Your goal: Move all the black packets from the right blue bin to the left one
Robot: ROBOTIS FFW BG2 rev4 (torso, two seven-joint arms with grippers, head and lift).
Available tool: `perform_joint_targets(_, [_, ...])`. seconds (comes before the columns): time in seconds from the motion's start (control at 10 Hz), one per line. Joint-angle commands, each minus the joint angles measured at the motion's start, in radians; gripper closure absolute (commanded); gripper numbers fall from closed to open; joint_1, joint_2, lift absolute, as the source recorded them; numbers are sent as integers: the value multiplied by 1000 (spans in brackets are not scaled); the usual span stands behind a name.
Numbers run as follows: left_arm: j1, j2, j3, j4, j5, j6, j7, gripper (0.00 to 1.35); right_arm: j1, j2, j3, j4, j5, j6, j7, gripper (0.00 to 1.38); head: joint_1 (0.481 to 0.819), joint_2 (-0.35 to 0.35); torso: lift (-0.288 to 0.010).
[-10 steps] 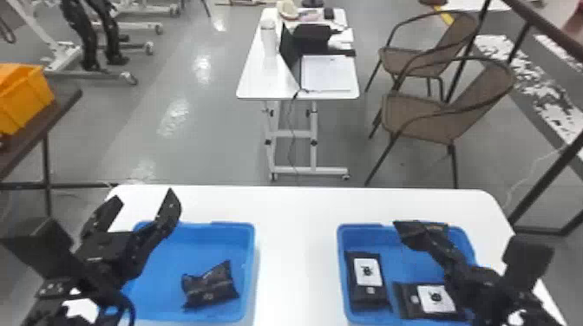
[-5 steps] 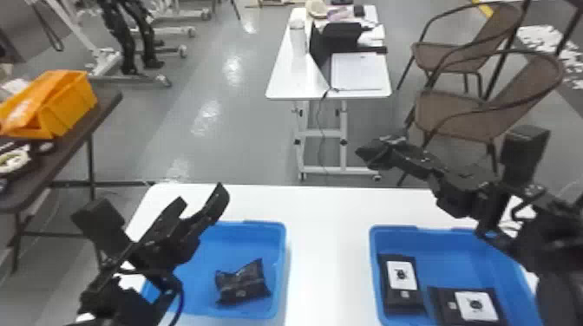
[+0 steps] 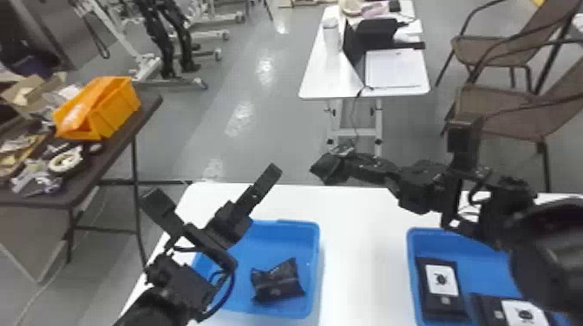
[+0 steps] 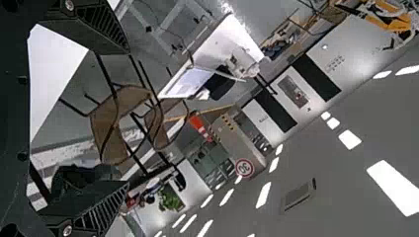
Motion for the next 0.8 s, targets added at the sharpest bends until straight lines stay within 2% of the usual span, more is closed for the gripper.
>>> perform_joint_targets(0.0, [-24,-3,-11,3,7,16,-1,78,-45,-8,81,48,-57,-9,0,1279,695,256,0])
perform_joint_targets(0.3, [-53,-3,-62,23,-5,18,-7,78,-114,4,177,126,-117,-49,0,1279,695,282,0])
perform_joint_targets(0.5, [-58,-3,-68,25,-36,32,-4,78,-127,10,180,128,-120,-50,0,1279,695,283,0])
perform_joint_targets(0.6, [-66,-3,-69,17,-49,82,6,101,-127,13,180,136,-131,-50,0,1279,695,283,0])
perform_joint_targets(0.7, [-70,5,-76,16,-51,104,17,348,-125,18,180,140,-135,-50,0,1279,695,281,0])
